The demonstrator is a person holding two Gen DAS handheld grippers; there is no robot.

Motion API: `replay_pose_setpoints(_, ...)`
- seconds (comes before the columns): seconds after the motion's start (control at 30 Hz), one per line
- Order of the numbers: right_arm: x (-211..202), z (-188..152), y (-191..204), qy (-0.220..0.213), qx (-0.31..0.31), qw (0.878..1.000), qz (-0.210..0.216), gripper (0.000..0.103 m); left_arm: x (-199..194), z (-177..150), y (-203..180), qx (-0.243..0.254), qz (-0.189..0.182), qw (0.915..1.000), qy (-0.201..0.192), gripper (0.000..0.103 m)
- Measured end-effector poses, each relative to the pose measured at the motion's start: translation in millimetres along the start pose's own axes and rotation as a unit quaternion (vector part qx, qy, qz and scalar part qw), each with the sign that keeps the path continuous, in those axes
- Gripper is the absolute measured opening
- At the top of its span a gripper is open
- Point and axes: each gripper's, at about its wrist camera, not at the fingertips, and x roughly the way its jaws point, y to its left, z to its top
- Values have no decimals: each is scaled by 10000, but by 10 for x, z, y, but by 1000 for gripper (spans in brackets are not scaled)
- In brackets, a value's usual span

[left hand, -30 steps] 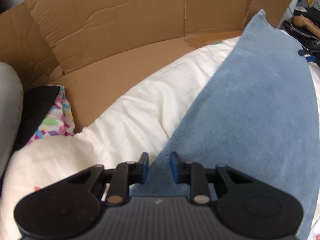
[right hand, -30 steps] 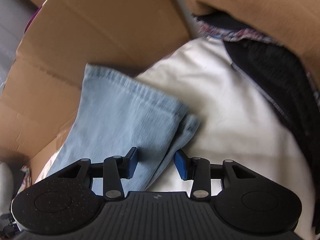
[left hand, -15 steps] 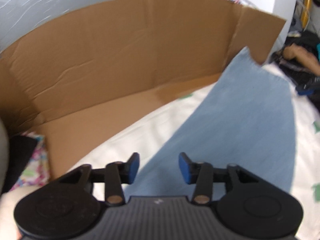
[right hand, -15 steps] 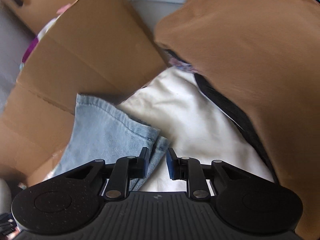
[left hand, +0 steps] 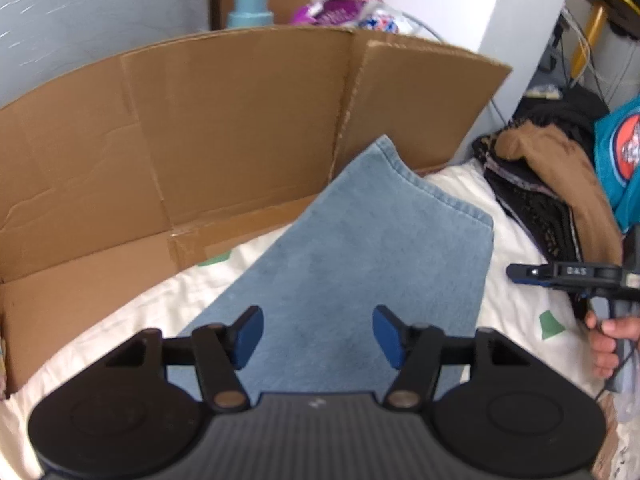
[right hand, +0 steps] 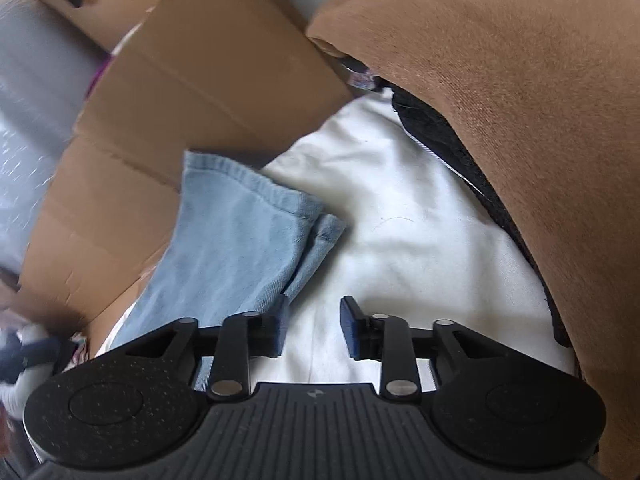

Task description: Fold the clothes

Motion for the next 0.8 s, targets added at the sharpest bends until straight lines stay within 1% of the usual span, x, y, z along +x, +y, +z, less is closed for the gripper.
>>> replay_pose_setpoints(0.1,-56,-68,-10,-28,-279,9996,55,31,125,32,-177,227,43,9996,178,64)
replay_pose_setpoints(0.23,-143,-90,-9,-100,-747,9971,-69,31,308,85,-421,404,-89,9988,251,64)
replay_pose_setpoints(0.4,-217,-92,-51,-203,-954,9952,-66,34,514,185,-729,576,-262,9973,368,64)
replay_pose_setpoints(0.47,-209,-102,-44,-200,-1043,9943,-57,34,547,233,-852,598,-440,9968,292,68)
replay_pose_setpoints(0.5,-204,-105,-39,-197,-1076,9940,-46,34,568,255,-908,599,-543,9964,253,69)
replay_pose_setpoints(0.57,-194,-109,-28,-190,-1143,9933,-25,34,647,289,-1002,550,-625,9962,250,69)
replay_pose_setpoints(0.77,-184,-125,-17,-159,-1272,9917,45,34,913,309,-1295,822,-634,9942,290,69)
replay_pose_setpoints(0.8,-186,-129,-16,-154,-1320,9911,44,34,963,293,-1344,896,-653,9932,345,69)
